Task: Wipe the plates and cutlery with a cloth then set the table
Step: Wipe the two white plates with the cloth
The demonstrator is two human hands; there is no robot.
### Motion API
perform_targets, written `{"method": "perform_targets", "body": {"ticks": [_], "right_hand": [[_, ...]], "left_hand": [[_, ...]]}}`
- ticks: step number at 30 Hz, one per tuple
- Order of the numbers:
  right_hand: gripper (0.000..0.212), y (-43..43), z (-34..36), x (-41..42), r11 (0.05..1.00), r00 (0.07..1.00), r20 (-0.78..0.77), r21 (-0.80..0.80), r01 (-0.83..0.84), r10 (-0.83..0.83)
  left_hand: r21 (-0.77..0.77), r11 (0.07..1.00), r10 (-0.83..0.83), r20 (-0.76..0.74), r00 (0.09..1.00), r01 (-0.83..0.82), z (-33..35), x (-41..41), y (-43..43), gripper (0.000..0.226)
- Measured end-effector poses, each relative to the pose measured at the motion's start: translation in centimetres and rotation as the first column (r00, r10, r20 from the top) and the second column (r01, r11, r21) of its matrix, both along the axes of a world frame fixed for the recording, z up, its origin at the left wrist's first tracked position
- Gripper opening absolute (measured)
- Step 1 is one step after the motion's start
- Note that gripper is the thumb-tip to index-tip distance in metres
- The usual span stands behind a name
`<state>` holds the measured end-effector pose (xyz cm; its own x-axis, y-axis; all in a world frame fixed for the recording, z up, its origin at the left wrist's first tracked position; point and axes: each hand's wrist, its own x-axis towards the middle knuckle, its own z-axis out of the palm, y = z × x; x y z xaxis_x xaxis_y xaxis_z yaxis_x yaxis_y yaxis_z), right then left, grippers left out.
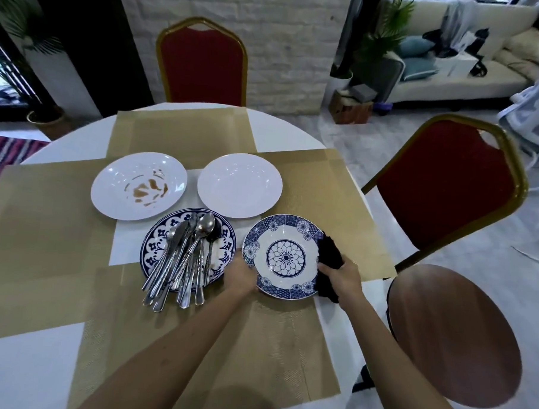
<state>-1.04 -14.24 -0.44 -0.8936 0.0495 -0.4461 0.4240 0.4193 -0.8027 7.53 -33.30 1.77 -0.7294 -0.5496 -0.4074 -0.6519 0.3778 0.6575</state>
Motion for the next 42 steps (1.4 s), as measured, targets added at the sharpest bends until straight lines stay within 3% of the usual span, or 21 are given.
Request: {"method": "perform_targets", "body": {"ticks": [5, 8, 10, 12, 15, 20, 24, 27, 33, 42], "right_hand": [[0.048, -1.1, 2.7, 1.2, 0.900, 0.949, -0.282, 0.437, -0.001, 0.138], [0.043, -2.3, 4.7, 1.3, 0.883, 0.879, -0.439, 0.467, 0.047, 0.186], [0.038, -3.5, 5.9, 0.8, 0.938, 0.851, -0.496, 0.347, 0.013, 0.172], [0.031, -5.6, 6.9, 0.3, 0.978, 0.858, -0.489, 0.196, -0.066, 0.156], [0.024, -9.9, 7.8, -0.1, 0.979, 0.879, -0.432, 0.099, -0.179, 0.204], [0.017, -18.1, 8.8, -1.1, 0.937, 0.865, -0.373, 0.042, -0.346, 0.336], [0.021, -24.4, 8.4, -2.1, 0.888, 0.818, -0.366, 0.059, -0.455, 0.444], [0.021, -29.6, 7.7, -2.8, 0.841, 0.772, -0.352, 0.095, -0.533, 0.529], [0.021, -37.2, 5.7, -4.3, 0.775, 0.706, -0.324, 0.201, -0.599, 0.630], [0.032, -42.8, 2.5, -5.9, 0.685, 0.601, -0.330, 0.361, -0.633, 0.728]], "left_hand": [[-0.067, 0.994, -0.086, 0.078, 0.993, 0.091, 0.4, -0.1, -0.5, 0.024], [-0.099, 0.986, -0.126, 0.075, 0.989, 0.133, 2.3, -0.3, -1.8, 0.023], [-0.090, 0.992, -0.089, -0.014, 0.996, 0.088, 3.8, -0.4, -3.2, 0.029], [-0.033, 0.999, -0.026, -0.126, 0.992, 0.022, 5.2, -0.3, -5.1, 0.030], [0.064, 0.994, 0.105, -0.261, 0.960, -0.091, 6.6, 0.1, -8.8, 0.022], [-0.064, 0.953, 0.268, -0.272, 0.924, -0.296, 7.4, 1.8, -16.6, 0.027], [-0.026, 0.840, 0.526, -0.207, 0.825, -0.542, 5.6, 2.6, -22.6, 0.039], [0.009, 0.769, 0.635, -0.115, 0.764, -0.639, 4.1, 2.6, -26.3, 0.044], [0.105, 0.721, 0.689, -0.010, 0.725, -0.685, 0.1, 1.4, -30.6, 0.055], [0.214, 0.674, 0.734, -0.090, 0.673, -0.707, -2.6, 0.6, -32.0, 0.030]]}}
